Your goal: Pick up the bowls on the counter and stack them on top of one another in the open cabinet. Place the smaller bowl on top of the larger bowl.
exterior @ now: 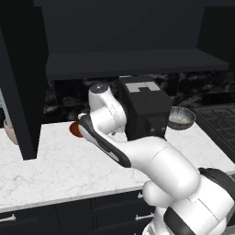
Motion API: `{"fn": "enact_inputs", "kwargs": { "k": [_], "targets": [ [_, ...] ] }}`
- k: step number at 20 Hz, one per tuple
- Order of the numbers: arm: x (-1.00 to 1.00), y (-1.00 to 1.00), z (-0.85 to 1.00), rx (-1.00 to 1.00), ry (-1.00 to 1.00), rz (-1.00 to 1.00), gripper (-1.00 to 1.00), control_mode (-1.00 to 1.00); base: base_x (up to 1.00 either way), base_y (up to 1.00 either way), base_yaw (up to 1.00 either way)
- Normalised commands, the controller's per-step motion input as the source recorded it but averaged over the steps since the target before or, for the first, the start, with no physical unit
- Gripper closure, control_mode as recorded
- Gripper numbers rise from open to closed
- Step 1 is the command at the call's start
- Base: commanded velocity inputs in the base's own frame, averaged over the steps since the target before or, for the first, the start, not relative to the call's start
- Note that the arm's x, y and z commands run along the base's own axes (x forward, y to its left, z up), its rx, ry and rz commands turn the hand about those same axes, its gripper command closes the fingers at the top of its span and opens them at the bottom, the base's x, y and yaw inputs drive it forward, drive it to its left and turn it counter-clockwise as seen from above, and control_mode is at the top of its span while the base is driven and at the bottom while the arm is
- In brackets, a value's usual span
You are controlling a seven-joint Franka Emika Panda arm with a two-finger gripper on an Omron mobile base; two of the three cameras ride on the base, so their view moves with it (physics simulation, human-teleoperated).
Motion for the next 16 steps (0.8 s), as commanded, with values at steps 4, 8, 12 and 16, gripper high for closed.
{"fn": "enact_inputs", "kwargs": {
  "k": [4, 8, 12, 16],
  "targets": [
    [0.41, -0.17, -0.5, 0.13, -0.07, -0.04, -1.0, -1.0, 0.0, 0.0, 0.0],
    [0.32, -0.15, -0.27, 0.28, -0.04, -0.06, -1.0, -1.0, 0.0, 0.0, 0.0],
    [0.48, 0.0, -0.05, 0.04, -0.01, -0.03, -1.0, -1.0, 0.0, 0.0, 0.0],
    [0.3, 0.0, -0.36, 0.0, -0.01, 0.0, -1.0, -1.0, 0.0, 0.0, 0.0]
  ]
}}
